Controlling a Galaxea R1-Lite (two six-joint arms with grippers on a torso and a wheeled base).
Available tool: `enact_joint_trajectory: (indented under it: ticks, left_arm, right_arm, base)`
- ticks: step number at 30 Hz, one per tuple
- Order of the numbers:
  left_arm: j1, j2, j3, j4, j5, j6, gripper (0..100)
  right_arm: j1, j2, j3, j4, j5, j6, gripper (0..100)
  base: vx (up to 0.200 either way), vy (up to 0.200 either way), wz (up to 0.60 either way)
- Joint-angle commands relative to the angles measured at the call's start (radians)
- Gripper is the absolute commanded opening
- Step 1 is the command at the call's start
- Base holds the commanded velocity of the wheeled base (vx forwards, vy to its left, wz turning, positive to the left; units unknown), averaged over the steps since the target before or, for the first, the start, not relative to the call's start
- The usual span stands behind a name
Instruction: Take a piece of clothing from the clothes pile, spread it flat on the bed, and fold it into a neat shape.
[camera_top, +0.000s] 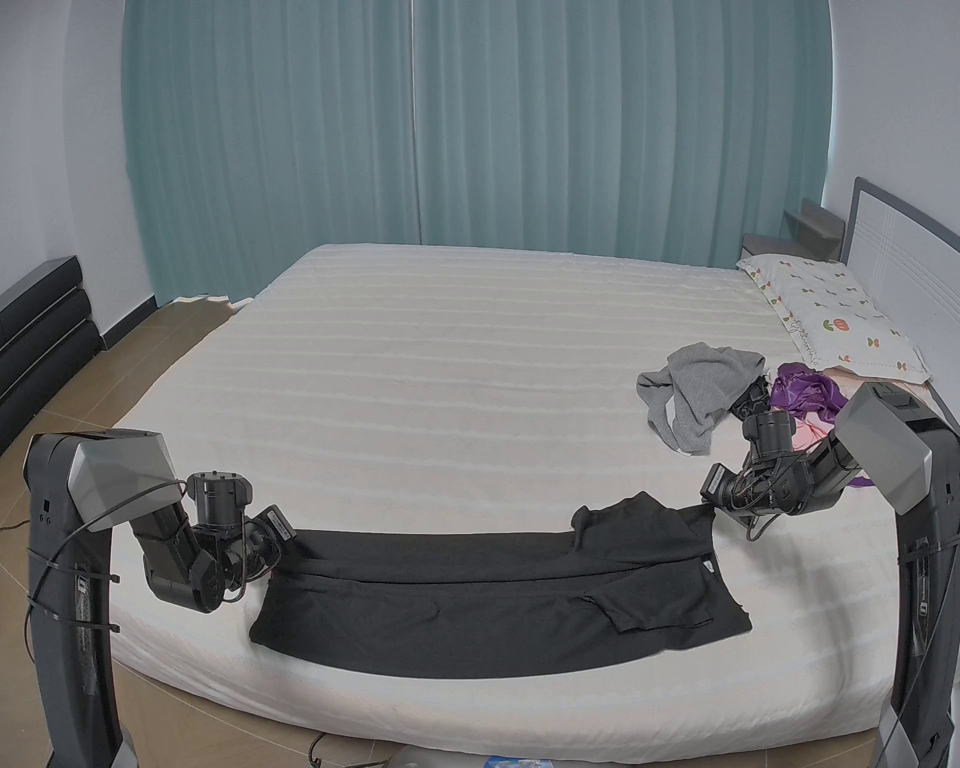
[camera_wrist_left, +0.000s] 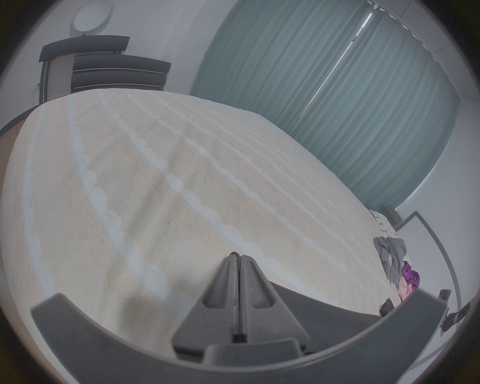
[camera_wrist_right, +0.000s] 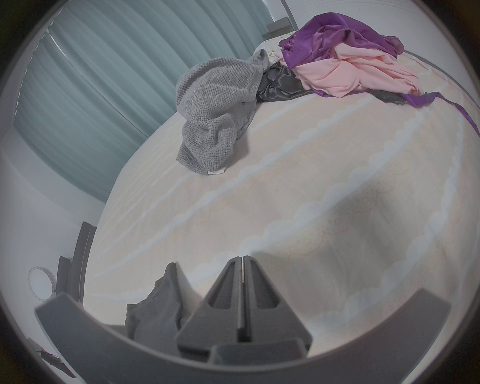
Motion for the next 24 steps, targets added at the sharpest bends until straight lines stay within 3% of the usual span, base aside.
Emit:
enact_joint_trajectory:
  ticks: [1,22,23,24]
  left_arm:
    - [0.002,0.009,-0.023,-0.002,0.012,-0.024,0]
    - [0.002,0.101,-0.170,-0.002,0.044,-0.025,0]
    - [0.002,0.100,-0.168,-0.002,0.044,-0.025,0]
    - [0.002,0.100,-0.168,-0.002,0.044,-0.025,0]
  right_arm:
    - [-0.005,0.001,-0.002,-0.005,-0.001,0.001,0]
    - [-0.007,0.001,-0.004,0.004,-0.015,0.001,0]
    - [-0.007,0.001,-0.004,0.004,-0.015,-0.003,100]
    - [-0.007,0.001,-0.002,0.004,-0.015,-0.003,100]
  base:
    - [0.000,0.000,0.00]
    - [0.000,0.000,0.00]
    - [0.000,0.000,0.00]
    - [0.000,0.000,0.00]
